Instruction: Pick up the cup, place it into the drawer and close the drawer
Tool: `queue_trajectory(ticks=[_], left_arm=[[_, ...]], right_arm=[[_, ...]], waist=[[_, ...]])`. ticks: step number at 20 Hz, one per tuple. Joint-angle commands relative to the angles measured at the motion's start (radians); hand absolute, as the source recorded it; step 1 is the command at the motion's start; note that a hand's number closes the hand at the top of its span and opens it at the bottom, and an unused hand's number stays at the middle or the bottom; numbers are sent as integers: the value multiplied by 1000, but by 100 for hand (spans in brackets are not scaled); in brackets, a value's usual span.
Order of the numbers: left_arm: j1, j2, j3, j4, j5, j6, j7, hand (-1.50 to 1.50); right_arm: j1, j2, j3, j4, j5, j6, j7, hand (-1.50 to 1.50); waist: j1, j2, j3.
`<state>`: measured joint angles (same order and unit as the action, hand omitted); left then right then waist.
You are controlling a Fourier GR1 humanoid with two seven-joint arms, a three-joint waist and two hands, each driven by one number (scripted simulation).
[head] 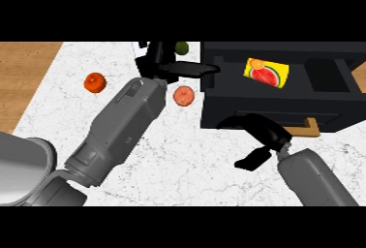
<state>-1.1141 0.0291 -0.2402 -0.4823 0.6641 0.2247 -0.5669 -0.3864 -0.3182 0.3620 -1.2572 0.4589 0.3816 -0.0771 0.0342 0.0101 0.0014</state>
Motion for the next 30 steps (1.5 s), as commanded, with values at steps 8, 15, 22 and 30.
queue_trajectory(ticks=[8, 15, 22, 30], left_arm=[[158, 79, 0, -139, 12, -100, 14, -150], [232, 137, -8, -212, 15, -153, 38, -150], [244, 172, -7, -246, 27, -201, 71, -150], [270, 191, -12, -259, 31, -234, 86, -150]], right_arm=[[-296, 41, -165, 583, 43, -198, -291, 150], [-498, -37, -305, 759, -9, -224, -337, 150], [-563, -87, -370, 776, -58, -215, -273, 150], [-575, -147, -393, 725, -103, -136, -257, 150]], waist=[[79, 12, 3], [107, 19, 3], [152, 32, 4], [170, 37, 1]])
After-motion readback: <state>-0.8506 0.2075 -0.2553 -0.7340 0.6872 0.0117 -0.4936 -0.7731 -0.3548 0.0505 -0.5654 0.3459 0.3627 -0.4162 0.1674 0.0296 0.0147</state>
